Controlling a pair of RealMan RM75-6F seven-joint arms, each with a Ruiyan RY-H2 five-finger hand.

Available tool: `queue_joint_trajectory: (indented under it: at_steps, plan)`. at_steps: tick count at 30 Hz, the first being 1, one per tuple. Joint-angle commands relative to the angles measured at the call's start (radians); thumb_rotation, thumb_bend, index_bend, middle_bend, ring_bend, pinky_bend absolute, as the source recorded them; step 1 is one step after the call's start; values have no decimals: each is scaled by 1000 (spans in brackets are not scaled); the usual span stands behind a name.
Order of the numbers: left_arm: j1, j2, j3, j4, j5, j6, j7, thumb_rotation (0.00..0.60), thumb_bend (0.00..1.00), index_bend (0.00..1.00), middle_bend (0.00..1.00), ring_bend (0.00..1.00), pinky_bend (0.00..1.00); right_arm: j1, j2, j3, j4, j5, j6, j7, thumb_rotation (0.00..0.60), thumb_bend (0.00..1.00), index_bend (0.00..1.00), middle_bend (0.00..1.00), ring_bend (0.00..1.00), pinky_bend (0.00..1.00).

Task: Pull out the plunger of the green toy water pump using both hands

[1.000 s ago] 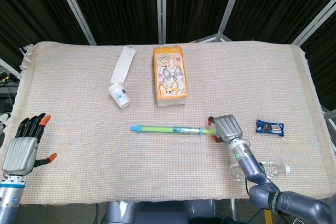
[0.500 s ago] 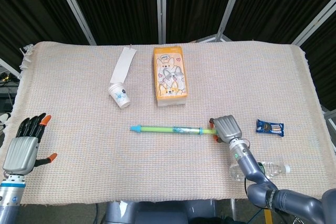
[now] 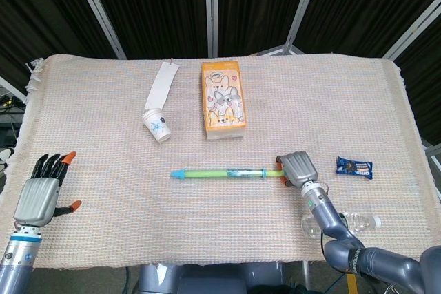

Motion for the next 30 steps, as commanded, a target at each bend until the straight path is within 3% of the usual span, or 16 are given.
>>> queue_joint_trajectory:
  at_steps: [1, 4, 7, 11, 19, 30]
  plan:
    - [-36, -50, -24, 46, 33, -8, -15, 600, 0, 124, 685, 592, 525, -3, 9, 2, -24, 22, 4, -6, 600, 437, 674, 1000, 1000, 1000]
    - [-86, -111, -41, 90, 55, -50, -28, 600, 0, 243, 828, 748, 873, -4, 15, 7, -57, 67, 12, -36, 600, 443, 674, 1000, 1000, 1000]
    - [-147, -162, -64, 104, 32, -127, -19, 600, 0, 337, 907, 827, 999, 1, 26, 14, -97, 118, 12, -64, 600, 449, 674, 1000, 1000, 1000]
    - [-232, -225, -98, 104, -51, -254, 39, 600, 0, 421, 932, 846, 1000, 15, 43, 17, -145, 179, 16, -112, 600, 451, 675, 1000, 1000, 1000]
    - [-389, -341, -172, 160, -248, -461, 87, 600, 0, 428, 932, 846, 1000, 47, 60, 18, -204, 281, 32, -185, 600, 463, 677, 1000, 1000, 1000]
    - [-530, -464, -207, 281, -407, -578, 125, 600, 14, 422, 932, 847, 1000, 84, 61, 18, -232, 353, 51, -222, 600, 472, 673, 1000, 1000, 1000]
